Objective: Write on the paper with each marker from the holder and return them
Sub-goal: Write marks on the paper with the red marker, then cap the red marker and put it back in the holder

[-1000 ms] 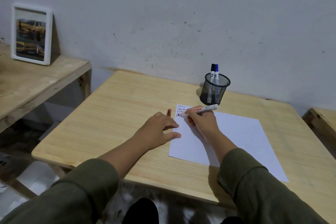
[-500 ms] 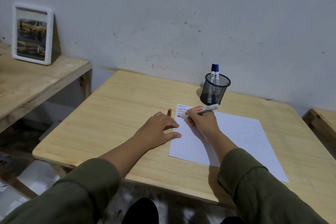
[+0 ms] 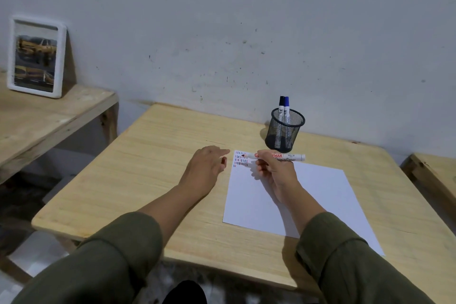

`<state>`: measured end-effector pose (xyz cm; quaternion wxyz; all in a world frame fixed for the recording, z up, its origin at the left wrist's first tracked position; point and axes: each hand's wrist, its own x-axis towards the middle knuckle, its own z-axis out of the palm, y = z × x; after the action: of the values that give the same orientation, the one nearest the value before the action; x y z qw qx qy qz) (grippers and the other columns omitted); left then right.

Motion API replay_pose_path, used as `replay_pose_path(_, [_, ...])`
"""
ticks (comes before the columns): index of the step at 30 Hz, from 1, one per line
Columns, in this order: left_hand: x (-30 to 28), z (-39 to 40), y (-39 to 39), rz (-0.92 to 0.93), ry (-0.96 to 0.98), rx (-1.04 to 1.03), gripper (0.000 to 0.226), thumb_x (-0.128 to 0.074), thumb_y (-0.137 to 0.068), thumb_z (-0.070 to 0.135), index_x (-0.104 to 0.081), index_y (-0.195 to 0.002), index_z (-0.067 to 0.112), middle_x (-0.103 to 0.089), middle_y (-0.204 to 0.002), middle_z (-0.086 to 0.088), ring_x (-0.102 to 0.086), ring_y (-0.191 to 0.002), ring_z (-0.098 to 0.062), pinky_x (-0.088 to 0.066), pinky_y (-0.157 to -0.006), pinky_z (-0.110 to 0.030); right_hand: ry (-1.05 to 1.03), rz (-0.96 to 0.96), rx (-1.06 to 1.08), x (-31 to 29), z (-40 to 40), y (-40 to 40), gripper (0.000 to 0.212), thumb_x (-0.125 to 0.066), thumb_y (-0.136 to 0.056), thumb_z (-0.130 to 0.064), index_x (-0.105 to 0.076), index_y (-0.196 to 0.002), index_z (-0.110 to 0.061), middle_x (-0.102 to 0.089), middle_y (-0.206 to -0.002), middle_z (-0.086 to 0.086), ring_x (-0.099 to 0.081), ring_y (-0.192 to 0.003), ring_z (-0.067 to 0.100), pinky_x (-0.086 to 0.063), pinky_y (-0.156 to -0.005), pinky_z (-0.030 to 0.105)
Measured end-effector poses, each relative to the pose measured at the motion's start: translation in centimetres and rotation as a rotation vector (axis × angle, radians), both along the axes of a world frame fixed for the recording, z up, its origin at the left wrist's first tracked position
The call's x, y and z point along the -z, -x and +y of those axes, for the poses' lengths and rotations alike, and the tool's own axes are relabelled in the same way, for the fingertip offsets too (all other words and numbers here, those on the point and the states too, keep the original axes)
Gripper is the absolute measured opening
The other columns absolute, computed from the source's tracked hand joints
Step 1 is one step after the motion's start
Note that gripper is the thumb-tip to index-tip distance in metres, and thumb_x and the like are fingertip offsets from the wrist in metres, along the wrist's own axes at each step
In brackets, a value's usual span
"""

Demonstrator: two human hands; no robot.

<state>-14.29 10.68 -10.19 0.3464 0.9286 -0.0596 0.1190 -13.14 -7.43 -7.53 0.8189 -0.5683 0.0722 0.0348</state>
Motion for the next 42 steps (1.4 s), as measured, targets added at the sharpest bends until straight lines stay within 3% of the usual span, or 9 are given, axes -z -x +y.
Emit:
replay_pose_path(5, [-0.9, -0.9, -0.7, 0.03, 0.186, -0.063, 0.021, -0.058, -0.085, 0.008, -0.068, -0.102, 0.013, -0.068, -0.095, -0.004, -0.061, -0.088, -0.016, -0.043, -0.076, -0.014, 0.032, -0.046, -0.021, -1.3, -0.6, 0.0, 0.005, -0.059, -0.084, 0.002, -0.061, -0.089, 0.003, -0.054, -0.061, 0.009, -0.052, -0.043, 0.009, -0.043, -0.039, 0.019])
replay_pose_path(8, [-2.3, -2.0, -0.8, 0.036, 0.552, -0.13, 0.015, -0.059, -0.083, 0.001, -0.067, -0.092, 0.009, -0.069, -0.082, -0.001, -0.064, -0.075, -0.009, -0.045, -0.057, -0.002, 0.061, -0.069, -0.041, -2.3, -1.3, -0.5, 0.006, -0.062, -0.083, 0.0, -0.062, -0.089, 0.001, -0.056, -0.064, 0.008, -0.053, -0.045, 0.009, -0.043, -0.043, 0.017])
replay_pose_path(10, [-3.2, -2.8, -0.9, 0.032, 0.731, -0.148, 0.014, -0.059, -0.084, 0.001, -0.066, -0.092, 0.009, -0.07, -0.081, 0.003, -0.064, -0.073, -0.001, -0.048, -0.056, -0.004, 0.066, -0.084, -0.046, -3.0, -1.7, -0.8, 0.01, -0.062, -0.082, 0.001, -0.062, -0.092, 0.001, -0.058, -0.062, 0.006, -0.052, -0.046, 0.009, -0.043, -0.044, 0.017])
replay_pose_path(13, [-4.2, -3.7, -1.2, 0.038, 0.889, -0.128, 0.013, -0.059, -0.085, 0.004, -0.066, -0.092, 0.013, -0.072, -0.084, 0.006, -0.065, -0.084, -0.011, -0.054, -0.064, -0.018, 0.075, -0.12, -0.061, -4.3, -2.2, -0.9, 0.013, -0.062, -0.083, -0.001, -0.062, -0.096, 0.002, -0.059, -0.059, 0.003, -0.053, -0.046, 0.008, -0.044, -0.045, 0.016])
replay_pose_path(16, [-5.2, -4.5, -1.2, 0.022, 0.868, -0.064, 0.016, -0.06, -0.085, 0.005, -0.065, -0.087, 0.02, -0.07, -0.084, 0.008, -0.064, -0.09, -0.009, -0.048, -0.067, -0.006, 0.098, -0.147, -0.072, -5.3, -2.5, -0.8, 0.014, -0.061, -0.084, -0.002, -0.062, -0.096, 0.005, -0.058, -0.063, 0.006, -0.053, -0.046, 0.008, -0.044, -0.046, 0.016])
replay_pose_path(22, [-6.3, -6.0, -1.2, 0.018, 0.849, 0.009, 0.015, -0.061, -0.085, 0.006, -0.065, -0.091, 0.019, -0.07, -0.084, 0.007, -0.064, -0.087, -0.003, -0.045, -0.069, 0.0, 0.113, -0.169, -0.053, -6.4, -2.9, -0.7, 0.006, -0.061, -0.084, -0.002, -0.064, -0.087, 0.002, -0.059, -0.059, 0.004, -0.052, -0.047, 0.01, -0.044, -0.047, 0.017])
replay_pose_path(30, [-6.8, -6.0, -1.8, 0.013, 0.844, 0.013, 0.021, -0.061, -0.084, 0.008, -0.064, -0.084, 0.029, -0.073, -0.098, -0.006, -0.066, -0.099, -0.016, -0.049, -0.091, -0.031, 0.097, -0.191, -0.042, -7.3, -3.4, -0.4, 0.006, -0.06, -0.084, -0.003, -0.064, -0.079, -0.002, -0.06, -0.052, 0.0, -0.05, -0.046, 0.011, -0.043, -0.047, 0.017])
replay_pose_path(36, [-7.3, -6.2, -1.6, 0.003, 0.88, 0.046, 0.02, -0.06, -0.085, 0.004, -0.063, -0.089, 0.023, -0.072, -0.098, -0.007, -0.064, -0.096, -0.015, -0.049, -0.085, -0.024, 0.064, -0.207, -0.038, -7.6, -3.5, -0.1, 0.008, -0.06, -0.082, 0.001, -0.063, -0.077, -0.004, -0.058, -0.053, 0.002, -0.049, -0.047, 0.013, -0.043, -0.048, 0.018])
replay_pose_path(42, [-7.4, -6.3, -1.3, 0.007, 0.887, 0.055, 0.017, -0.059, -0.085, 0.003, -0.063, -0.097, 0.014, -0.07, -0.089, 0.0, -0.063, -0.088, -0.009, -0.048, -0.08, -0.018, 0.056, -0.213, -0.041, -7.7, -3.6, 0.0, 0.016, -0.059, -0.081, 0.004, -0.067, -0.089, -0.007, -0.058, -0.057, 0.002, -0.051, -0.048, 0.013, -0.046, -0.052, 0.02])
